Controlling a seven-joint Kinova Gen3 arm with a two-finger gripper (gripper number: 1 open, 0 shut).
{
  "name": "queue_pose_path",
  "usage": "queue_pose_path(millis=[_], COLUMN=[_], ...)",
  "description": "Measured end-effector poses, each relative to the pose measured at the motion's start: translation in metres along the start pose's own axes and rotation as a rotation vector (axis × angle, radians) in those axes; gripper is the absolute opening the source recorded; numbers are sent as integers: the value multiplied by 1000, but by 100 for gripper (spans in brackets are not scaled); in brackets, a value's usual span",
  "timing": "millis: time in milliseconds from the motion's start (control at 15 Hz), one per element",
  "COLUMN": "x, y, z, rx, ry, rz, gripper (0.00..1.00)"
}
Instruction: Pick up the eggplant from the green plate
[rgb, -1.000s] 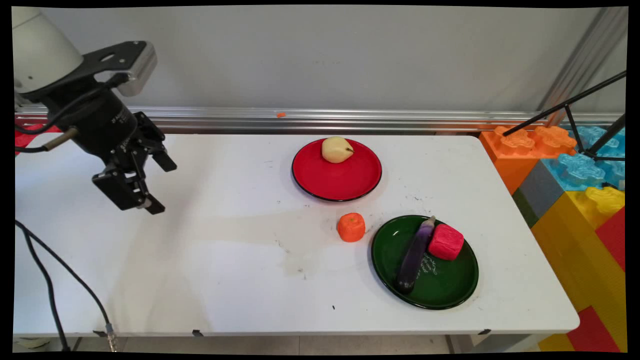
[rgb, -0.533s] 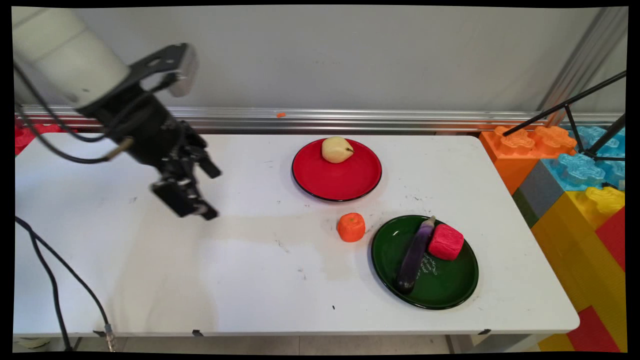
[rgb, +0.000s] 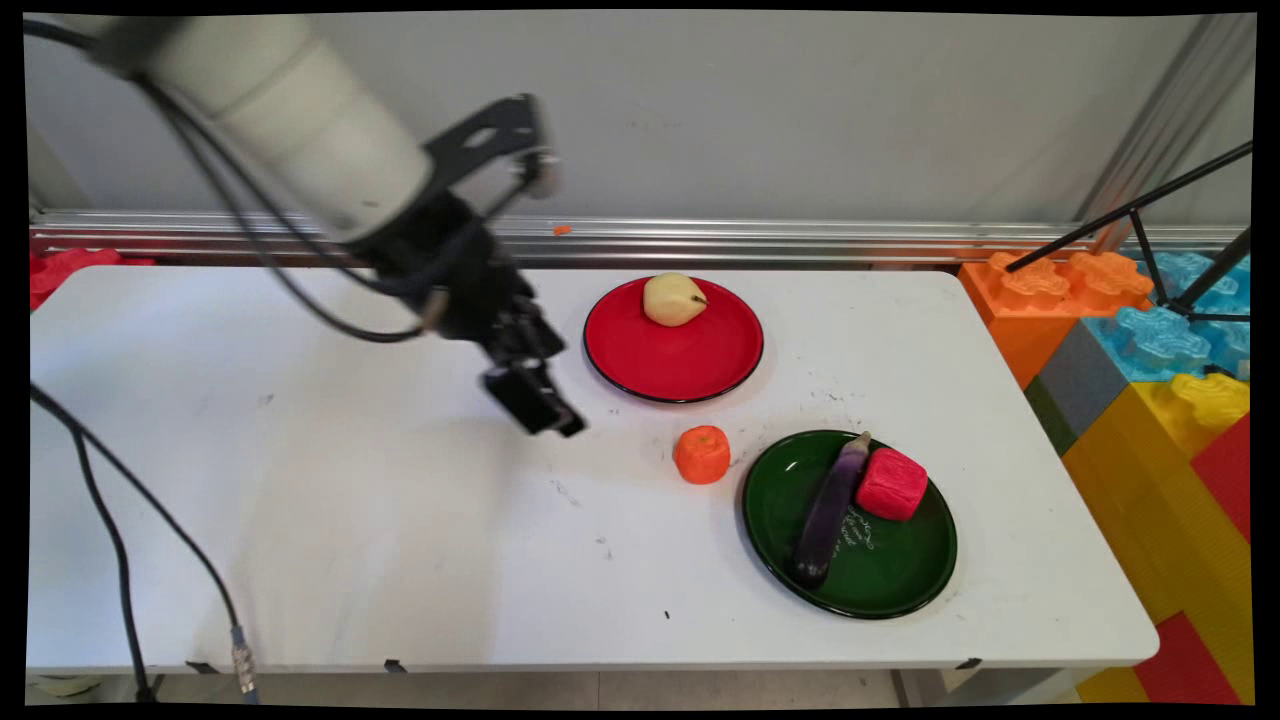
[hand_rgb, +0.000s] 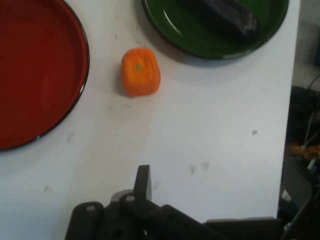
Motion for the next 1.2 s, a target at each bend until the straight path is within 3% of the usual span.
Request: queue_pose_path(millis=[667,933,1200], x=[102,123,127], y=[24,28,32], z=[84,121,150], rx=[34,52,54], ry=[24,36,37], rz=[-66,-175,-282], gripper=[100,100,100])
